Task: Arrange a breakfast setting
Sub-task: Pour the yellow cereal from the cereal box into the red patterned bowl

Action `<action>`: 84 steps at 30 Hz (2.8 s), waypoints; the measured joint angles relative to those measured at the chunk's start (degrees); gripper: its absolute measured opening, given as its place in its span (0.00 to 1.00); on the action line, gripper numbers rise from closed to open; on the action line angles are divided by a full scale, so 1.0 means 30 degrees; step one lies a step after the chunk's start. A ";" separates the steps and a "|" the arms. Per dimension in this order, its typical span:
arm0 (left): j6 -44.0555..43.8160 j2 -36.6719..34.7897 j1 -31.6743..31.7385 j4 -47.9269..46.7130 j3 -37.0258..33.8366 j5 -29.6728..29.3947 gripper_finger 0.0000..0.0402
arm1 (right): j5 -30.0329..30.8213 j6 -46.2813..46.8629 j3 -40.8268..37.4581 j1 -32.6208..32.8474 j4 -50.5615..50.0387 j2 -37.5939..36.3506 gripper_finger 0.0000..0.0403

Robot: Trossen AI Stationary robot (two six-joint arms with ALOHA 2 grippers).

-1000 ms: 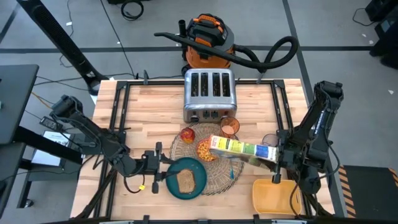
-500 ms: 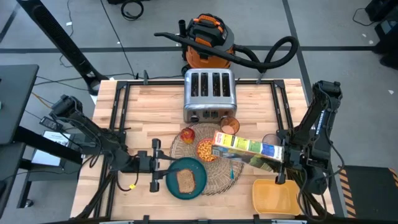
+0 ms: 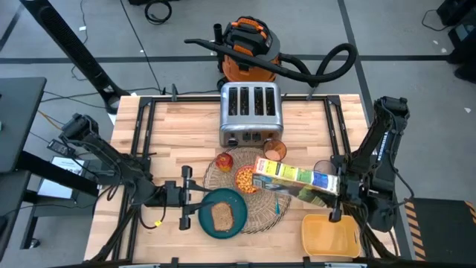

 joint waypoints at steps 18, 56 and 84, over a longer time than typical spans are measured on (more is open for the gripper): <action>-0.0575 0.0000 -0.0393 -0.0808 0.0000 0.0070 0.36 | -0.3826 -1.8447 0.0000 -0.1506 1.7475 -0.0178 0.41; -0.0652 0.0796 0.4977 0.4045 0.0015 0.7021 0.67 | -2.5058 -2.7212 -0.6029 -0.6437 3.4436 -0.4623 0.41; 0.0959 0.6062 0.7162 0.3955 0.9211 1.3882 0.67 | -2.6889 -2.3213 0.0714 -1.3766 3.4674 0.5164 0.41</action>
